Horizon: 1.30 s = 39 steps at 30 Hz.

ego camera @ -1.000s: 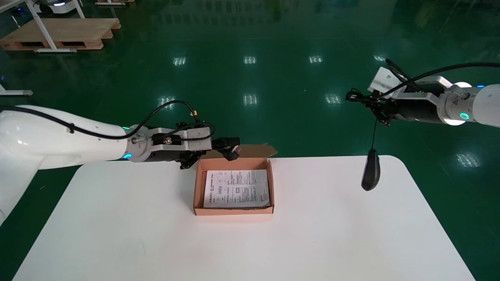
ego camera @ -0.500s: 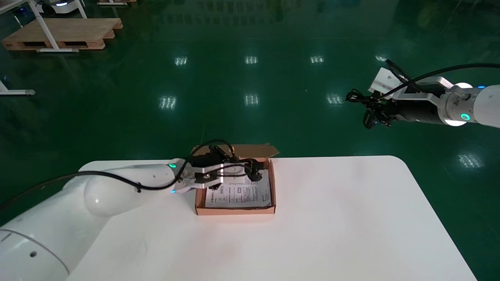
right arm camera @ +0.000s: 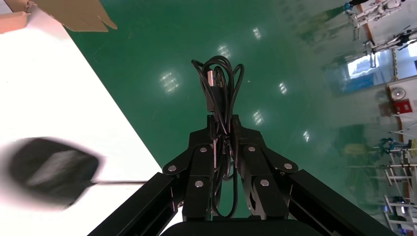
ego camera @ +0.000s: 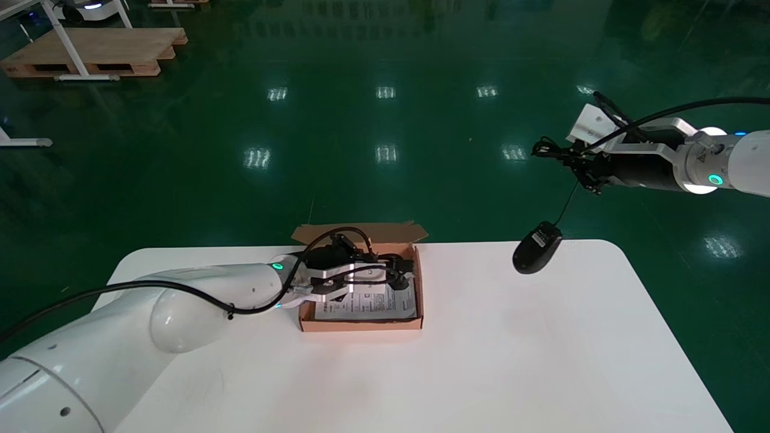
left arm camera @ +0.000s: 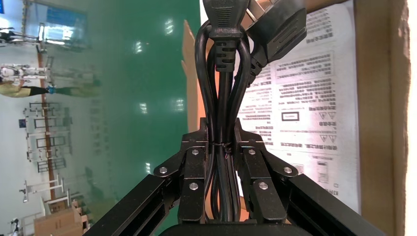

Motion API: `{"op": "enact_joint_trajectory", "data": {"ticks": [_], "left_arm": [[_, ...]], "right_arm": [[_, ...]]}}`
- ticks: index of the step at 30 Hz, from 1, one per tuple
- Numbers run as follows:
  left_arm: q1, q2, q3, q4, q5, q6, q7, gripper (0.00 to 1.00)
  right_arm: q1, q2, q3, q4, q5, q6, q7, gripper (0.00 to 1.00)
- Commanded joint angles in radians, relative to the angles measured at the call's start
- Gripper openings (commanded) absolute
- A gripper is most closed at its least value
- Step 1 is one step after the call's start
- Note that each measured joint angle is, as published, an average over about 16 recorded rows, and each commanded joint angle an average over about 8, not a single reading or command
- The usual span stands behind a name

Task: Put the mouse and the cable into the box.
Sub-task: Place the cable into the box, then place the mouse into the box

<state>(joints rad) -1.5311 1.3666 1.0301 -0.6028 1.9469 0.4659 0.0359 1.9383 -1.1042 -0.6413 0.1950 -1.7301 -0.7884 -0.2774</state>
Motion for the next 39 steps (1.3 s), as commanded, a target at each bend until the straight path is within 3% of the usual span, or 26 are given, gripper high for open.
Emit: {"op": "enact_joint_trajectory", "data": {"ticks": [1,3,4,24,33,39], "left_arm": [[-0.002,0.0,0.025,-0.001,-0.002,-0.005,-0.017,0.73],[-0.002,0.0,0.032,-0.002,-0.004,-0.007,-0.02,0.95],[-0.002,0.001,0.036,-0.002,-0.005,-0.008,-0.021,1.0],[-0.014,-0.026,0.019,0.01,-0.003,-0.01,-0.042,1.0],[-0.15,-0.045,0.009,0.344,0.08,-0.105,-0.195,1.0],[-0.214,-0.033,0.024,0.521,0.13,-0.179,-0.254,1.0]], "right_arm": [[0.0,0.0,0.0,0.0,0.0,0.0,0.0,0.0],[0.0,0.0,0.0,0.0,0.0,0.0,0.0,0.0],[0.0,0.0,0.0,0.0,0.0,0.0,0.0,0.0],[-0.003,-0.005,-0.003,0.004,-0.003,-0.006,-0.006,0.0],[-0.008,-0.02,-0.011,0.017,-0.015,0.006,-0.03,0.0],[-0.029,-0.076,-0.015,0.018,-0.015,0.026,-0.06,0.0]]}}
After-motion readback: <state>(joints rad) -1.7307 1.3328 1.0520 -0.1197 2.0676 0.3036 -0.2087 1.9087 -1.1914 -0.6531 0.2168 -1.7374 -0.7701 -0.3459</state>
